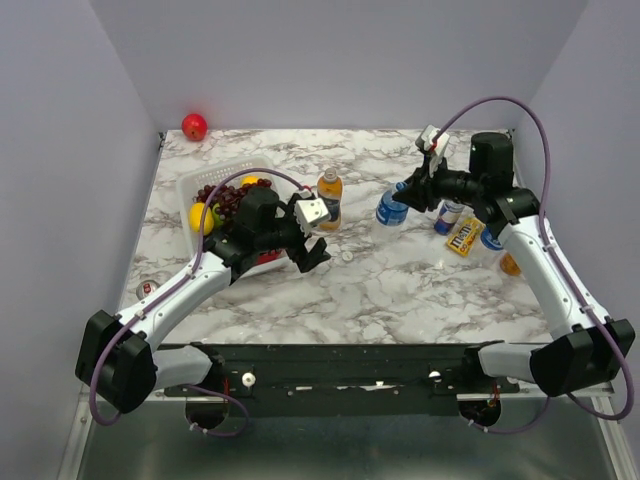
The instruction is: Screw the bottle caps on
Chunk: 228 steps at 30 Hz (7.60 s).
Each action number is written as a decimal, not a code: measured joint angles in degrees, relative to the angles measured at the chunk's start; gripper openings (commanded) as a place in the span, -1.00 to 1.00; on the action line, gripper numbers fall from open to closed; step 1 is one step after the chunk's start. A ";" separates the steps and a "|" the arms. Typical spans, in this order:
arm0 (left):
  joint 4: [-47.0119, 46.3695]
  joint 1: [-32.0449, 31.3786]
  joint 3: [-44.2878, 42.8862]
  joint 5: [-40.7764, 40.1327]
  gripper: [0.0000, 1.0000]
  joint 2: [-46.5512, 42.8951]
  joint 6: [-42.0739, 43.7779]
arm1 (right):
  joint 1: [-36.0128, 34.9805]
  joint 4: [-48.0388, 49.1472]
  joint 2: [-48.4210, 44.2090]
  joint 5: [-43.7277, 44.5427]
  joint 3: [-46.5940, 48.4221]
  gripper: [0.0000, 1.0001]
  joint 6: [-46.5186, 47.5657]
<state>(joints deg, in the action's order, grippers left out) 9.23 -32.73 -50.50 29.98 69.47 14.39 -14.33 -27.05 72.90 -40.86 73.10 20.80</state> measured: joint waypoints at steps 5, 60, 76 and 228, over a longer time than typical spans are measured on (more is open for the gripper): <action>0.02 0.00 -0.02 -0.07 0.97 0.04 -0.09 | 3.91 0.00 4.00 0.96 -0.37 -0.73 3.34; 1.11 0.00 0.02 -1.09 0.97 1.38 -0.09 | 9.81 12.44 2.40 1.53 -12.48 0.67 6.47; 3.67 7.85 0.17 -4.24 0.97 -4.09 -1.05 | -5.68 19.47 18.73 -1.27 5.46 0.91 -0.79; -5.31 21.88 10.60 8.28 -1.00 -12.83 -9.46 | -22.80 -21.46 44.59 15.47 14.03 -0.40 53.09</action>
<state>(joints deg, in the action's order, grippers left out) 3.92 -10.85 -39.90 38.26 56.64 4.93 -37.12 -48.51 117.49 -25.39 87.13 73.89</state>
